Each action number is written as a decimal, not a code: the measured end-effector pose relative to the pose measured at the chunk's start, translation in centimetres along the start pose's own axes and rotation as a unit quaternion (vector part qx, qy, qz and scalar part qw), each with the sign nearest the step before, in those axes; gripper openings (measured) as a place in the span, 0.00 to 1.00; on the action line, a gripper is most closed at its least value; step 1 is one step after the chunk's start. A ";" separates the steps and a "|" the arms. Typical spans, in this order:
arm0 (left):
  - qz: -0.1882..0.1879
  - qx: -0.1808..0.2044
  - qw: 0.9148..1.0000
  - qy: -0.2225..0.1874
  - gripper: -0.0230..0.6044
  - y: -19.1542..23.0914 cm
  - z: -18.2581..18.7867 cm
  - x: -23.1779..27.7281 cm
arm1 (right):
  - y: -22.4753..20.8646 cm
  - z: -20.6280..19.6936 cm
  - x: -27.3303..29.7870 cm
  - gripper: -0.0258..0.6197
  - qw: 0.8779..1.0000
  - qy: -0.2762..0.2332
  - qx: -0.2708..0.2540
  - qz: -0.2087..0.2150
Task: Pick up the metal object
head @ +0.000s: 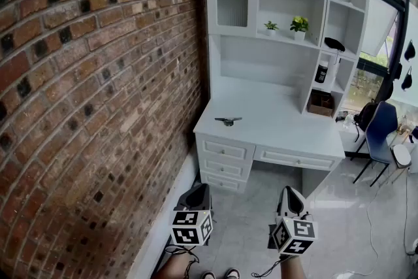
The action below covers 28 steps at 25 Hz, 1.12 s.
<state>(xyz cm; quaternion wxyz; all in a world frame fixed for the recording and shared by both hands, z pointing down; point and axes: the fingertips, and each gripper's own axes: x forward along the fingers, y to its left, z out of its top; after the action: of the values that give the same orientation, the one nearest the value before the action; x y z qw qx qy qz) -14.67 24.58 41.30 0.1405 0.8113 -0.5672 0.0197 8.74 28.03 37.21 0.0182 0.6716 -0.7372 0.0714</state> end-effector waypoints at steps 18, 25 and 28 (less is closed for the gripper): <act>0.003 0.015 1.000 0.017 0.04 -0.4 -0.9 0.0 | -0.9 -1.2 0.1 0.04 1.000 0.012 0.025 -0.002; -0.014 0.011 0.999 0.028 0.06 -0.7 -1.2 0.4 | -2.1 -2.0 -0.2 0.04 0.999 0.019 0.033 -0.014; -0.019 0.013 0.999 0.025 0.18 -0.8 -1.1 0.6 | -2.4 -2.4 -0.3 0.04 0.999 0.022 0.036 -0.015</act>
<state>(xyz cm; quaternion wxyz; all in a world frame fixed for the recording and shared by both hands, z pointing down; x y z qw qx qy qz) -13.55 24.59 42.28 0.1448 0.8231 -0.5474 0.0446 10.95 28.39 39.71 0.0107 0.6813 -0.7233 0.1125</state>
